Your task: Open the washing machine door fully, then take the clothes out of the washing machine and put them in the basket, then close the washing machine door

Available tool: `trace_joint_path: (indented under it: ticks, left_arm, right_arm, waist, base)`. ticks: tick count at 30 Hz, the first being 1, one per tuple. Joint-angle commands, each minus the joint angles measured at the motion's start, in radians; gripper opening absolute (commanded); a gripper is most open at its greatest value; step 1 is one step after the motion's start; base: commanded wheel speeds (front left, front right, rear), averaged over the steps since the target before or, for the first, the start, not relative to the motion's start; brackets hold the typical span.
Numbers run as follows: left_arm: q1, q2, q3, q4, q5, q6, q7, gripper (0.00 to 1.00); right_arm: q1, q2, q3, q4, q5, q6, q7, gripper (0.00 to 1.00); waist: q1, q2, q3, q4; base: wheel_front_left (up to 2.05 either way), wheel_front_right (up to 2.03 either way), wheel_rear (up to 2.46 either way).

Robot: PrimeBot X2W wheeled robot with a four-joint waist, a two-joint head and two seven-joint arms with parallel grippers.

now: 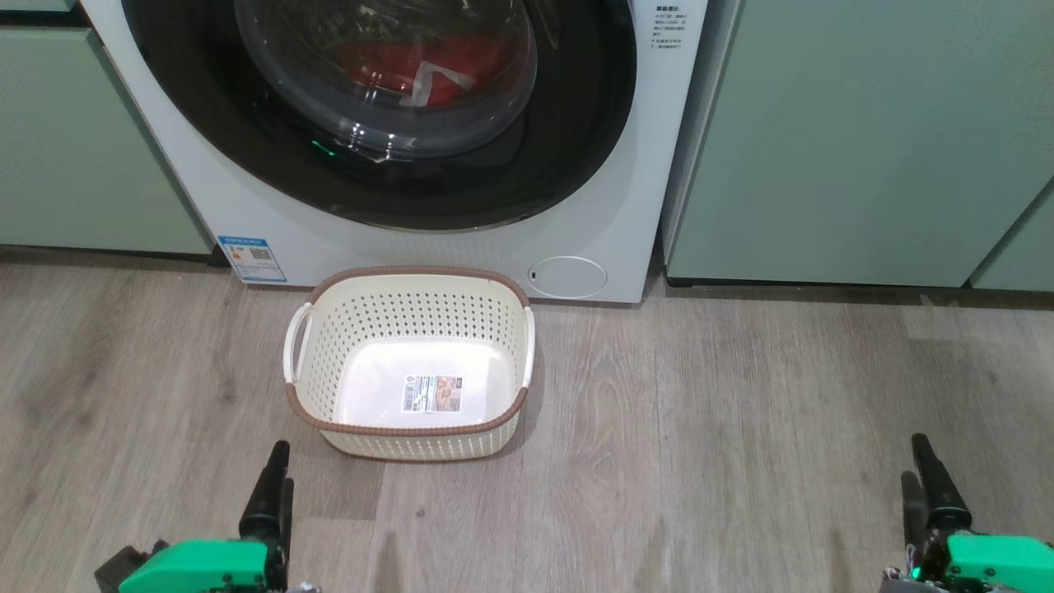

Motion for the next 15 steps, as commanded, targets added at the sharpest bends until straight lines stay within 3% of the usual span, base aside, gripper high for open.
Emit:
trace_joint_path:
  ticks: [1, 15]
  left_arm:
    - [-0.048, 0.006, 0.004, -0.042, 0.025, 0.0, -0.009, 1.0]
    - [-0.057, 0.007, -0.014, -0.105, 0.241, 0.017, -0.05, 1.0]
  right_arm:
    - [-0.038, -0.005, 0.002, -0.042, -0.025, 0.0, -0.011, 1.0]
    - [-0.045, -0.007, 0.021, -0.099, -0.233, 0.0, -0.052, 1.0]
  waist:
    - [0.0, 0.0, 0.0, 0.0]
    - [0.0, 0.0, 0.006, 0.002]
  base:
    - [0.0, 0.0, 0.0]
    - [0.0, 0.0, 0.0]
